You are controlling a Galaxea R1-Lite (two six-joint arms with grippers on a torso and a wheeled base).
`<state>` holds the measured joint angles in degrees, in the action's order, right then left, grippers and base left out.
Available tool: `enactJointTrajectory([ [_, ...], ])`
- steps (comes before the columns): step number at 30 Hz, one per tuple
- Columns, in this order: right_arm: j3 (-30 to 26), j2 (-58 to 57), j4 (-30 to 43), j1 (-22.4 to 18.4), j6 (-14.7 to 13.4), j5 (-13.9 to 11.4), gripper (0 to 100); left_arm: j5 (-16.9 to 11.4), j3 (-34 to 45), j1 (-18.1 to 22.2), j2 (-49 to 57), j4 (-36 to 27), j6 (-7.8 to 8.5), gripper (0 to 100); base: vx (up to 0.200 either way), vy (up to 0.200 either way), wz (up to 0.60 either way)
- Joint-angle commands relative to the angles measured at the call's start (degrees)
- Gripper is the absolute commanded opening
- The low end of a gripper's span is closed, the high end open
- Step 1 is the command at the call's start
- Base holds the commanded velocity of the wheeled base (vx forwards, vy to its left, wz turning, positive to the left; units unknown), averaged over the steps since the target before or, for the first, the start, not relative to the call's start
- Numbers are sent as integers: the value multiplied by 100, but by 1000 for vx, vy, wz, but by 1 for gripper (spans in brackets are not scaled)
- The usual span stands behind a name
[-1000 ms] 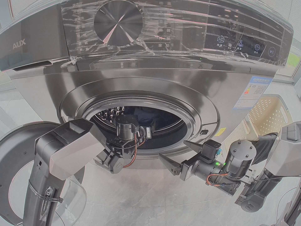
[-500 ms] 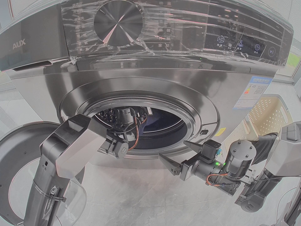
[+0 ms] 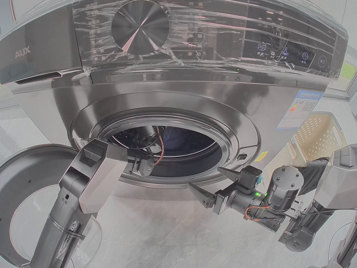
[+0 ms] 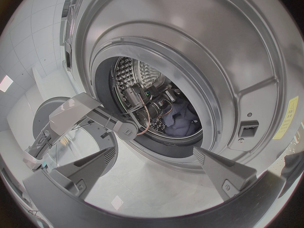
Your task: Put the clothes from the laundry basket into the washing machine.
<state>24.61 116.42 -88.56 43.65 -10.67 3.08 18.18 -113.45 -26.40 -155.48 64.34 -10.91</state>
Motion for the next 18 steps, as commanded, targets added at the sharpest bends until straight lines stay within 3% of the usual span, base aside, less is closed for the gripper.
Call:
enactJointTrajectory([
  [1, 0, 30, -3, 3, 3, -1, 100, 2, -64, 4, -132, 8, 1, 0, 0, 0, 0],
  [6, 0, 30, -3, 3, 3, -1, 100, -7, -37, -40, -123, -1, 1, 0, 0, 0, 0],
  [7, 0, 30, -3, 3, 3, -1, 100, -7, -28, -40, -114, -1, 1, 100, 0, 0, 0],
  [12, 0, 30, -3, 3, 3, -1, 100, 2, 156, -128, -18, -18, -52, 100, 0, 0, 0],
  [18, -9, 21, -3, -6, 3, 8, 100, -77, 1721, -409, 870, 140, -16, 100, 0, 0, 0],
])
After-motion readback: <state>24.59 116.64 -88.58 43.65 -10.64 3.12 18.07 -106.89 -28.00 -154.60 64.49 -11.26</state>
